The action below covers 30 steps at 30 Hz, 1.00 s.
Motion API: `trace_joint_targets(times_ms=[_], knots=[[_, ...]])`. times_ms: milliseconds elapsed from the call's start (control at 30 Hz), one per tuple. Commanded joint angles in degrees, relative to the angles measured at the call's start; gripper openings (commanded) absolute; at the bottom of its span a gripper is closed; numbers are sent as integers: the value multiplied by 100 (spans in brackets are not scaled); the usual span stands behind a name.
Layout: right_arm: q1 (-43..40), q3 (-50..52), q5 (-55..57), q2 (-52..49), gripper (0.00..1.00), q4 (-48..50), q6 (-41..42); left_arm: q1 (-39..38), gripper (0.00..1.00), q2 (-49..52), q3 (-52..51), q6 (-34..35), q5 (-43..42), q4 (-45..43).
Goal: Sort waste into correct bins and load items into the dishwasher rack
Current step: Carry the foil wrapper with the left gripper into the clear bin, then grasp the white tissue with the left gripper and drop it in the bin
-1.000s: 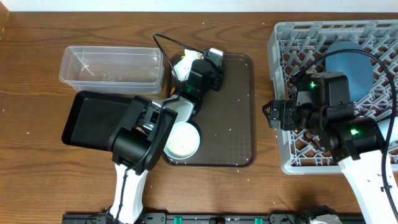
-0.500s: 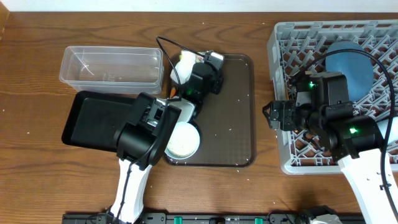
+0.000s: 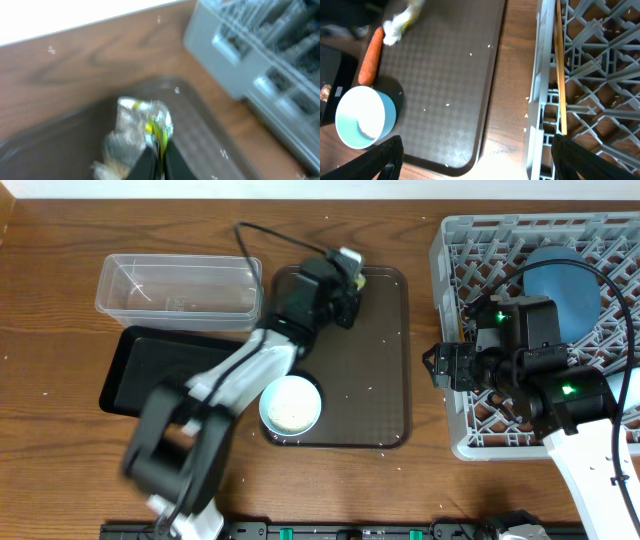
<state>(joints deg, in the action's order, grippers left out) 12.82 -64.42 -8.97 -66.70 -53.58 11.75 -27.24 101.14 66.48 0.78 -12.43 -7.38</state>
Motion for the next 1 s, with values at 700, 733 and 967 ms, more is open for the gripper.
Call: trace_joint_targets(times_ms=[700, 733, 967], knots=[[-116, -35, 35, -2, 88, 20, 46, 2402, 6, -1073, 50, -92, 1593, 1432], [-116, -35, 35, -2, 88, 20, 46, 2422, 6, -979, 50, -308, 1593, 1353], [-116, -35, -26, -2, 88, -7, 46, 2361, 33, -719, 50, -1661, 984, 1641]])
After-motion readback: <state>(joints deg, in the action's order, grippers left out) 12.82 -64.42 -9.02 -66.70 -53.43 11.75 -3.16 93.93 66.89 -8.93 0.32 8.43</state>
